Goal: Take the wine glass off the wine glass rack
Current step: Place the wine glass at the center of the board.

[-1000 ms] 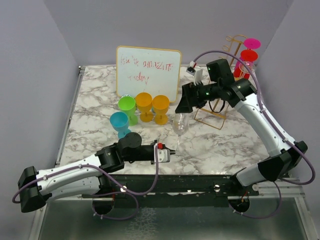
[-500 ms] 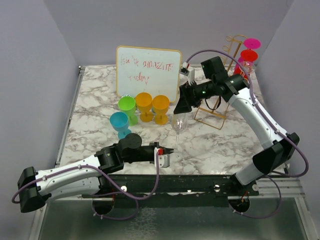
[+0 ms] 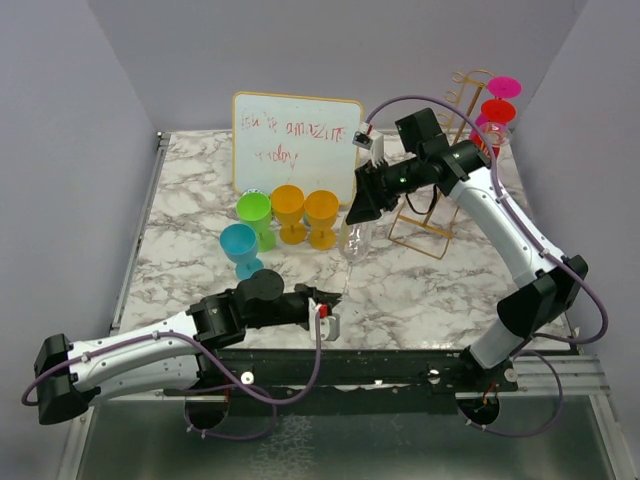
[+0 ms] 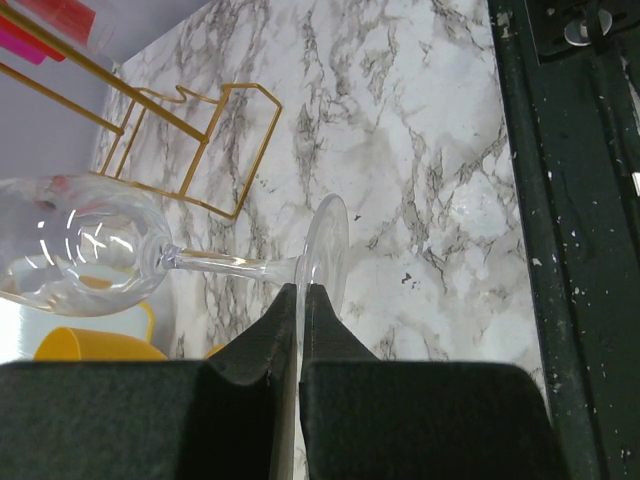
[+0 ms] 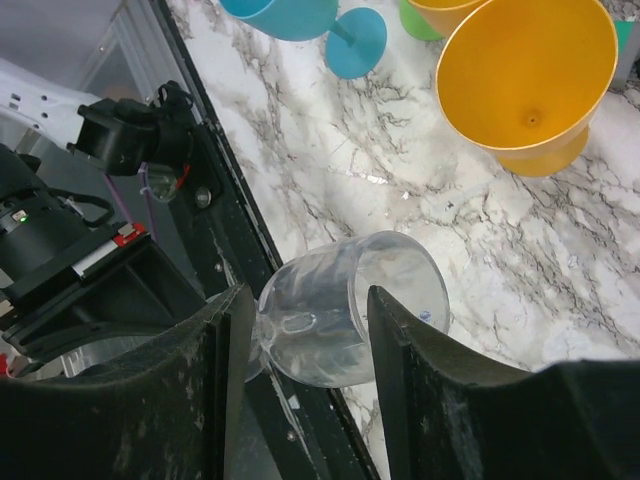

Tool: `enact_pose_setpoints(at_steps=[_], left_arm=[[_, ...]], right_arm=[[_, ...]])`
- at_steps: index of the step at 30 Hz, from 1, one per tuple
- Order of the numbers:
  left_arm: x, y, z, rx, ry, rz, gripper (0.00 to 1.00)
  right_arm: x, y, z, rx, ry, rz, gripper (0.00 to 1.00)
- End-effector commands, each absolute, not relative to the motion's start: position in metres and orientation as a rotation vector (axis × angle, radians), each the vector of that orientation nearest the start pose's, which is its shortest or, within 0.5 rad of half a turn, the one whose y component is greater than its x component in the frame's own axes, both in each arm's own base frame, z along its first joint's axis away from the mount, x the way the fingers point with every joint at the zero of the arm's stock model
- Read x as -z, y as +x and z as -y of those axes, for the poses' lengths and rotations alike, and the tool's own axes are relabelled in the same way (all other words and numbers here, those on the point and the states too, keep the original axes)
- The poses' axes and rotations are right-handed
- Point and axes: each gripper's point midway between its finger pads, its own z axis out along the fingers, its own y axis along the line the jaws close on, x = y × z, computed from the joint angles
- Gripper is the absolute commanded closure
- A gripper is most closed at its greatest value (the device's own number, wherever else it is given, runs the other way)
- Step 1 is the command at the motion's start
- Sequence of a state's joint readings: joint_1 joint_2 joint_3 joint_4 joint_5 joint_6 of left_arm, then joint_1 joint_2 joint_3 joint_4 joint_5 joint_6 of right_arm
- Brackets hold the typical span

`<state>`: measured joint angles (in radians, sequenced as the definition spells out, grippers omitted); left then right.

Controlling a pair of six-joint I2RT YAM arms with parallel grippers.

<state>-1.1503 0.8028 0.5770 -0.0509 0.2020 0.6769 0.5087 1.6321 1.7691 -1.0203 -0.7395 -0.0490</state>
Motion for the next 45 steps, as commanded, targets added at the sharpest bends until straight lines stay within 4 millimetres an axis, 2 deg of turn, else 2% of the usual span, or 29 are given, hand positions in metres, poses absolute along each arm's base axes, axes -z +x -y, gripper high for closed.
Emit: enact_pose_setpoints(at_steps=[1,6,11,13,16,19,34,38,42,44,45], left_arm=[[-0.215,0.135,0.298,0.383,1.563,-0.97,1.0],[-0.218,0.134,0.299,0.349,1.573,-0.945,1.0],[-0.219,0.14,0.293,0.298,1.561,-0.957,1.0],[-0.218,0.141,0.291,0.277,1.563,-0.953,1.0],[-0.212,0.145,0.289,0.24,1.582,-0.966,1.0],[-0.209,0.147,0.29,0.225,1.599,-0.971,1.0],[-0.209,0.158,0.278,0.12,1.591,-0.975,1.0],[-0.211,0.161,0.277,0.096,1.594,-0.965,1.0],[-0.214,0.162,0.276,0.081,1.586,-0.959,1.0],[-0.216,0.163,0.276,0.075,1.581,-0.953,1.0],[-0.217,0.163,0.276,0.071,1.58,-0.952,1.0]], right_arm=[[-0.287,0.256,-0.286,-1.177,-1.031,-2.239,0.46],[-0.276,0.27,-0.283,-1.099,-0.981,-2.304,0.46],[-0.285,0.26,-0.286,-1.168,-1.011,-2.271,0.52],[-0.284,0.258,-0.281,-1.141,-0.998,-2.292,0.58],[-0.295,0.247,-0.284,-1.205,-1.012,-2.22,0.7],[-0.3,0.24,-0.286,-1.252,-1.041,-2.177,0.74],[-0.31,0.206,-0.283,-1.421,-1.105,-2.109,0.75],[-0.307,0.203,-0.283,-1.437,-1.103,-2.119,0.74],[-0.307,0.202,-0.282,-1.437,-1.098,-2.12,0.69],[-0.307,0.203,-0.282,-1.435,-1.097,-2.123,0.69],[-0.306,0.203,-0.282,-1.436,-1.096,-2.126,0.72]])
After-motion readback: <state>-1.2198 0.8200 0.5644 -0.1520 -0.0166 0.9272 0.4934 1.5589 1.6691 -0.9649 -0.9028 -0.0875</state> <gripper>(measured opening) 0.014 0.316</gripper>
